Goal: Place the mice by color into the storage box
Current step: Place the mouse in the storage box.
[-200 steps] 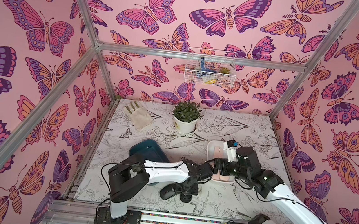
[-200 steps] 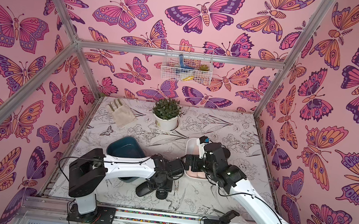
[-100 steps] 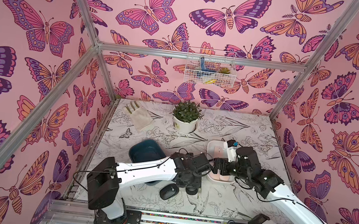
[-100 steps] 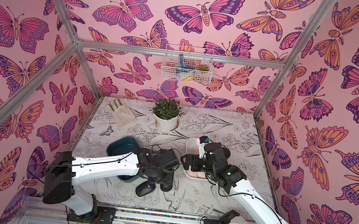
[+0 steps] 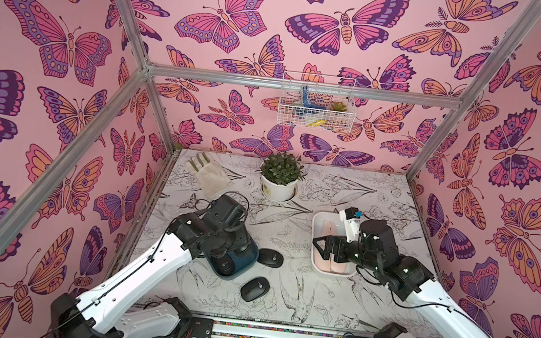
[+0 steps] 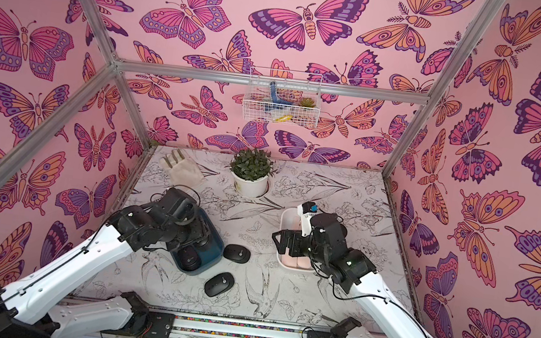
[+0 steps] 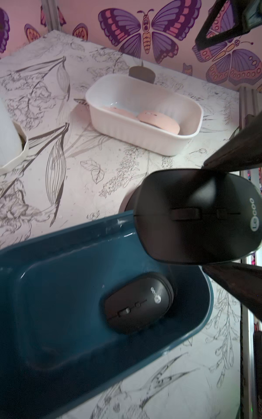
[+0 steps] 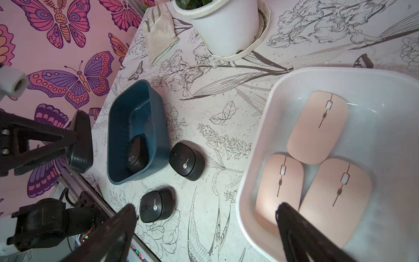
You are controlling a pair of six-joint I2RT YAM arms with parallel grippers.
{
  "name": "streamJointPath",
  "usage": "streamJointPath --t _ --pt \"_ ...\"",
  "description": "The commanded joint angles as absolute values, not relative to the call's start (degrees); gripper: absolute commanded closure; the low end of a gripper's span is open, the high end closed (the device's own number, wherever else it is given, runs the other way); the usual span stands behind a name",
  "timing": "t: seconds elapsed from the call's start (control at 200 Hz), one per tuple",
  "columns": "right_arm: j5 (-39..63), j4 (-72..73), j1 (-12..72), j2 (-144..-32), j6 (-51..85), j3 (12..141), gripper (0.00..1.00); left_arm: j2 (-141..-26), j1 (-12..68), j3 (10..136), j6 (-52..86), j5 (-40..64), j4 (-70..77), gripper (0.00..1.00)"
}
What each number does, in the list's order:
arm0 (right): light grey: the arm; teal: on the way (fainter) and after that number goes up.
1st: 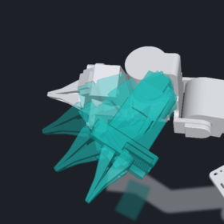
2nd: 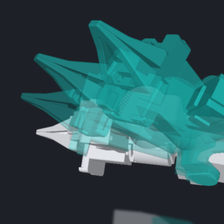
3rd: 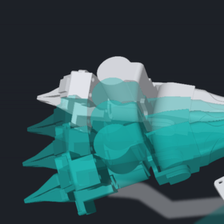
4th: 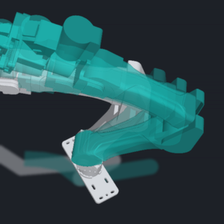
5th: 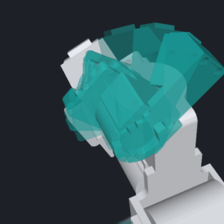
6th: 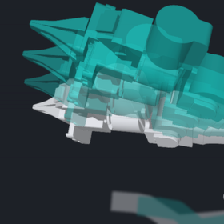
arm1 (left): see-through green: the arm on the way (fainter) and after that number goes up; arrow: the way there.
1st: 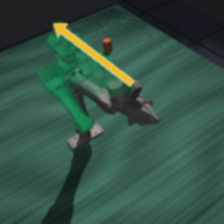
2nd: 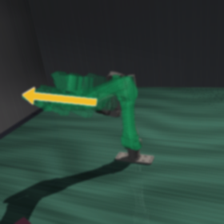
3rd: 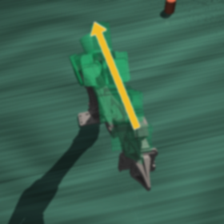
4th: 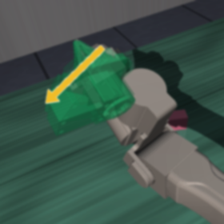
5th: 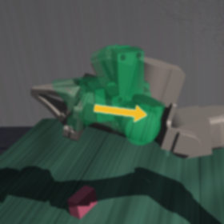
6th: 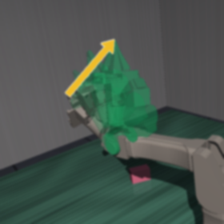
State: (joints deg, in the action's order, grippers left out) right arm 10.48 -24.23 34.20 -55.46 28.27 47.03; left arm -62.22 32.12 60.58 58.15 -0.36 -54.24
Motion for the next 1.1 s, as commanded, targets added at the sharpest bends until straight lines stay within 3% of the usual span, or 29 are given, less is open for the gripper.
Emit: streamJointPath --t 0.0,0.36,0.846,1.096 --pt "12.3 -23.9 33.9 -56.4 27.9 47.9 0.01 -63.9 28.8 59.0 53.0 1.7 -56.0 0.49" --pt "20.3 -20.5 34.4 -61.1 28.8 45.8 0.01 -77.4 23.8 58.4 45.6 2.5 -50.0 0.49" --pt "19.4 -21.2 39.0 -65.9 28.1 46.1 0.01 -85.2 23.6 52.8 44.2 4.7 -39.8 0.49" --pt "18.7 -22.3 43.4 -73.4 27.3 48.8 0.01 -86.2 23.7 50.8 43.4 6.2 -37.8 0.40"
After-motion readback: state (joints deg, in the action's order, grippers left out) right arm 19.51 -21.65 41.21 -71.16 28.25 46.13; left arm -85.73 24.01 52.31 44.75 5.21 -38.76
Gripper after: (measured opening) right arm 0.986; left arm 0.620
